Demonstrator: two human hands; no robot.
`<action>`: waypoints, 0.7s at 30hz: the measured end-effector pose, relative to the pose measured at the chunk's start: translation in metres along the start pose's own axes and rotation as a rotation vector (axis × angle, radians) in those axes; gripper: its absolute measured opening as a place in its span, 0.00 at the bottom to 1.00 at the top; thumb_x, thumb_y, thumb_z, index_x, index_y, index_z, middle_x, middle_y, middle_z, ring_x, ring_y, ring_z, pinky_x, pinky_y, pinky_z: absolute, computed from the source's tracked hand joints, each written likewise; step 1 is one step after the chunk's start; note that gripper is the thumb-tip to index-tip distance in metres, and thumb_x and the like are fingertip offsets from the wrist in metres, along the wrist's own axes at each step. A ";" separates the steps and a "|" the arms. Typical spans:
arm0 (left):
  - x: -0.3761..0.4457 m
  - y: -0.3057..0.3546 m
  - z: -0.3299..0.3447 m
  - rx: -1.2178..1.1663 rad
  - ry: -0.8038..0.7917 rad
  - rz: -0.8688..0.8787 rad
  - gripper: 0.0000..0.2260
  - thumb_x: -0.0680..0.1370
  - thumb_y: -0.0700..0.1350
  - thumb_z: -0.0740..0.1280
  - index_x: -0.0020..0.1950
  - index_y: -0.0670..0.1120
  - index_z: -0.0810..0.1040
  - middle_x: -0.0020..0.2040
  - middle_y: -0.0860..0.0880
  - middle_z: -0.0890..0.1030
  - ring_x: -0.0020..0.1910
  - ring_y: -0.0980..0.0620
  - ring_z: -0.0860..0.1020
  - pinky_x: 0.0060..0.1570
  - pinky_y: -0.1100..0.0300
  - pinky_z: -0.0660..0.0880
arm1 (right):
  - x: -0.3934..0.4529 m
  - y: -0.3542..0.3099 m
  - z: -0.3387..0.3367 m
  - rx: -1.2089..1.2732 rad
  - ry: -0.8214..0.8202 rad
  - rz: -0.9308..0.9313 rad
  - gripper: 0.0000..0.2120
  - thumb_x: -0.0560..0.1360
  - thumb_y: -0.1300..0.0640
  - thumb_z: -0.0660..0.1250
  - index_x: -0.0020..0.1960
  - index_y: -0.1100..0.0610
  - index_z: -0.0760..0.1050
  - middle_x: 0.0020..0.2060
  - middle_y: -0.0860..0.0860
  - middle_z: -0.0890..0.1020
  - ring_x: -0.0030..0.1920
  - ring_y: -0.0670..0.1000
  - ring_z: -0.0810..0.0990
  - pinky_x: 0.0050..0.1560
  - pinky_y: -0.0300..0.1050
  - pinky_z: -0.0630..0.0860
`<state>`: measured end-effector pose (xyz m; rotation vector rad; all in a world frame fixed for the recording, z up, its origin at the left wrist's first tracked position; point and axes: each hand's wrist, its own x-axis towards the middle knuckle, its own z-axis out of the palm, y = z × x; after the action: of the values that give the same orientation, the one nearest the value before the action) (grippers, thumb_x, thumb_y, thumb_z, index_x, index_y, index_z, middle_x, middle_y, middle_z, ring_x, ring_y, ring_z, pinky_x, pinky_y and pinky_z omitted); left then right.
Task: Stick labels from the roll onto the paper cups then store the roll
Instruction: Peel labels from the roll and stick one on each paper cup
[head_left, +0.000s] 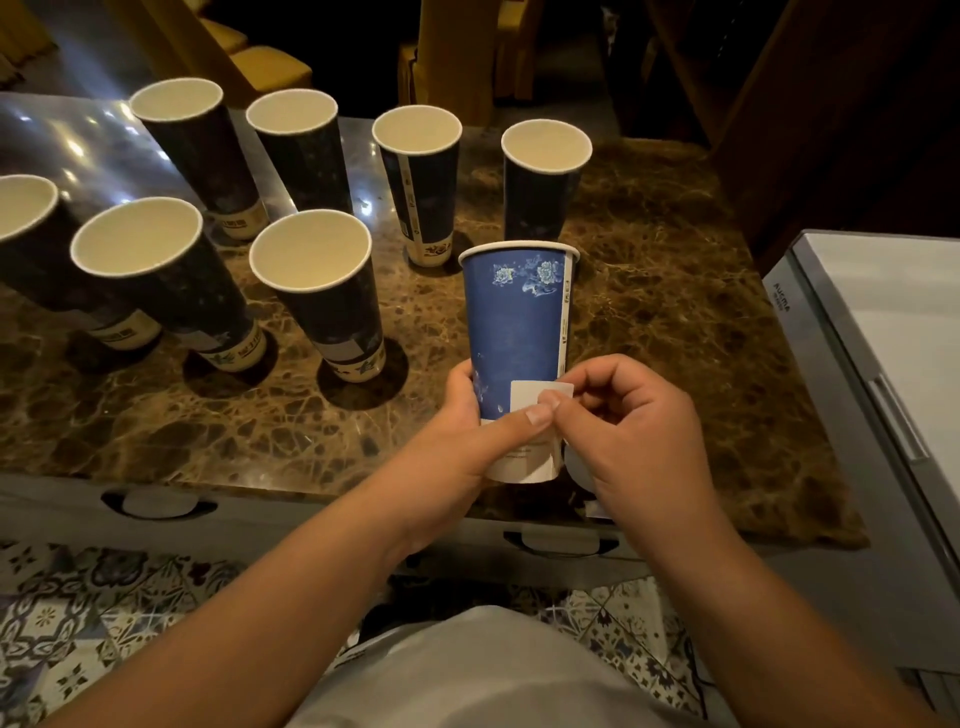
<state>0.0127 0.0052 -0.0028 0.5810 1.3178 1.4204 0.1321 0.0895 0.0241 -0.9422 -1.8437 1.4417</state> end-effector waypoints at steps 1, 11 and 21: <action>0.000 -0.001 0.002 0.007 0.006 0.005 0.33 0.71 0.50 0.71 0.72 0.54 0.60 0.65 0.48 0.78 0.59 0.50 0.81 0.61 0.49 0.77 | -0.001 0.001 -0.001 -0.003 0.004 0.000 0.03 0.72 0.61 0.72 0.43 0.55 0.79 0.33 0.44 0.81 0.35 0.41 0.81 0.34 0.32 0.77; -0.004 -0.003 0.010 0.104 0.032 0.060 0.30 0.73 0.53 0.69 0.72 0.56 0.60 0.64 0.51 0.78 0.59 0.52 0.81 0.59 0.51 0.78 | -0.007 0.007 -0.013 -0.284 0.067 -0.047 0.10 0.70 0.46 0.71 0.48 0.49 0.76 0.32 0.43 0.80 0.36 0.40 0.81 0.32 0.36 0.77; -0.006 0.008 -0.005 0.162 -0.178 0.055 0.25 0.75 0.48 0.69 0.71 0.55 0.66 0.64 0.53 0.80 0.64 0.50 0.78 0.61 0.52 0.76 | 0.009 0.001 -0.041 0.081 -0.334 0.119 0.28 0.63 0.47 0.72 0.62 0.49 0.73 0.56 0.44 0.82 0.56 0.41 0.81 0.53 0.43 0.81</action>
<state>0.0077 -0.0009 0.0050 0.8379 1.2893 1.2819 0.1600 0.1195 0.0327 -0.8220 -1.9713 1.8235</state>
